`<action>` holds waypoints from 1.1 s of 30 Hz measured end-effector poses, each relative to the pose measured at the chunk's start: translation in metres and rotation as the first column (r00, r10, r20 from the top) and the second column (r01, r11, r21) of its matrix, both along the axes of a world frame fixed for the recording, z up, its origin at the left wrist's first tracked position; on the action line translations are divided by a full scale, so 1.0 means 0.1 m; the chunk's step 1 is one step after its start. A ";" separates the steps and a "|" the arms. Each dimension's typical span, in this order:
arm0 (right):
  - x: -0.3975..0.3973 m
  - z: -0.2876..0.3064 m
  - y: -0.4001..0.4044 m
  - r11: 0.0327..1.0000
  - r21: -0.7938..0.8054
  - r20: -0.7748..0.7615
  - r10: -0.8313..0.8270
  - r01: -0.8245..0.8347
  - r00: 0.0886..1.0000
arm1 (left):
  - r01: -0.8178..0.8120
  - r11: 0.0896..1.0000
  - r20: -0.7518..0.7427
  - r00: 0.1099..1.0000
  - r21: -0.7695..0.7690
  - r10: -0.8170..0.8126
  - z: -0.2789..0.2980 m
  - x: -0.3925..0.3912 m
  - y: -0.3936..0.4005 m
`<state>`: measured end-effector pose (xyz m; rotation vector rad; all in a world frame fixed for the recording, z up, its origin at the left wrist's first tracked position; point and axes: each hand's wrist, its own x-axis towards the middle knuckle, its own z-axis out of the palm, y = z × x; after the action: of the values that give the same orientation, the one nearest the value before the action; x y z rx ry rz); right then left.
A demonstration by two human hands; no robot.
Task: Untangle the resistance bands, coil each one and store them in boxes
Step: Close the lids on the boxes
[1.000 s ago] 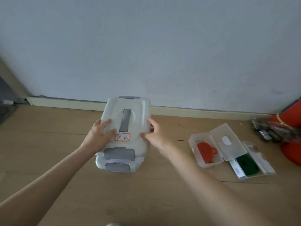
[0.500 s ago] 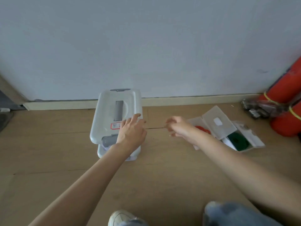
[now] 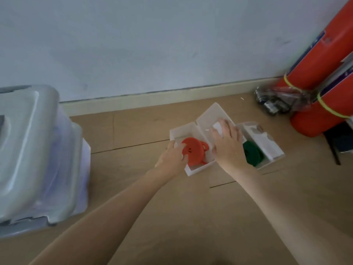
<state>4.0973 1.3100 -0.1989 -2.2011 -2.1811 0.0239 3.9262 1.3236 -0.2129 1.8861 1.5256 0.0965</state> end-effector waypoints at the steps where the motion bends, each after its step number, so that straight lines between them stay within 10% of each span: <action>1: 0.02 -0.05 0.10 0.997 0.012 -0.031 -0.081 0.082 0.996 | -0.068 0.995 0.022 0.997 -0.071 0.069 -0.10 0.07 0.05; 4: 0.11 -0.09 0.24 0.944 -0.043 -0.161 -0.330 0.327 0.930 | -0.176 0.961 0.112 0.973 -0.214 0.203 -0.35 0.20 0.10; 10: 0.01 0.07 -0.14 0.988 -0.078 -0.481 -0.153 0.132 0.863 | -0.214 0.974 0.240 0.944 -0.075 0.226 -0.41 -0.24 -0.12; 13: -0.32 0.00 -0.45 0.991 -0.083 -0.618 -0.134 0.105 0.775 | -0.362 0.854 0.496 0.701 -0.373 0.513 -0.33 -0.52 -0.38; 17: -0.84 -0.33 -0.69 0.909 -0.413 -0.529 -0.186 -0.060 0.828 | -0.414 0.585 0.450 0.383 -0.697 0.807 -0.22 -0.58 -0.42; 33: -1.08 -0.51 -0.78 0.932 -0.363 -0.245 -0.073 -0.021 0.967 | -0.421 0.574 0.378 0.462 -0.702 0.802 -0.32 -0.64 -0.19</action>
<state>3.9889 1.2317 -0.2504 -2.2411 -2.1379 0.7256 3.8625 1.3050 -0.2448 0.5916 1.4346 0.5946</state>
